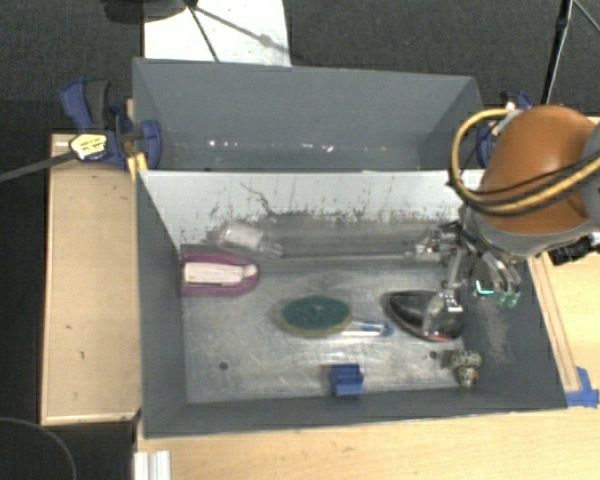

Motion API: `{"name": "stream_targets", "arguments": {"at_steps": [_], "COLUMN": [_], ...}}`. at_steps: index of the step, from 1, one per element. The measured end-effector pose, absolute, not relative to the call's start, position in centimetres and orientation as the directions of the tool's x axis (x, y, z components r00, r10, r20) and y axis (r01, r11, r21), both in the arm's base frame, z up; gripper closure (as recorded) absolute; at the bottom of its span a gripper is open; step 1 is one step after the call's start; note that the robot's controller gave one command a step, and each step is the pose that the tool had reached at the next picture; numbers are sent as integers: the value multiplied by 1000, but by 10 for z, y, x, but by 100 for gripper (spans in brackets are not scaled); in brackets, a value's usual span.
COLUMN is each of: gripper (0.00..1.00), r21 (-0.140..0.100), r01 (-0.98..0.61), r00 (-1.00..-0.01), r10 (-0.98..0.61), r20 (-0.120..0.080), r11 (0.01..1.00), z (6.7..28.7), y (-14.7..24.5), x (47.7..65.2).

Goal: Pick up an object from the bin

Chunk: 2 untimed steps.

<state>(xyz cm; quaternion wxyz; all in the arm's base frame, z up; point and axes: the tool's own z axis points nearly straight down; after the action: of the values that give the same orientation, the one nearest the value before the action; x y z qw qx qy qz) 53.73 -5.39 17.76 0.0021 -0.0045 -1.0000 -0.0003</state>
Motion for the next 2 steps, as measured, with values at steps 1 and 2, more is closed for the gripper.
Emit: {"name": "stream_targets", "arguments": {"at_steps": [1,2], "gripper": [0,100], "r21": [0,-2], "r01": [37,30], "r00": [-999,-999], "r10": [37,30], "r20": [-5,-11], "r11": [999,1000], "z": [69,74], "y": [-115,-114], "x": [546,548]}}
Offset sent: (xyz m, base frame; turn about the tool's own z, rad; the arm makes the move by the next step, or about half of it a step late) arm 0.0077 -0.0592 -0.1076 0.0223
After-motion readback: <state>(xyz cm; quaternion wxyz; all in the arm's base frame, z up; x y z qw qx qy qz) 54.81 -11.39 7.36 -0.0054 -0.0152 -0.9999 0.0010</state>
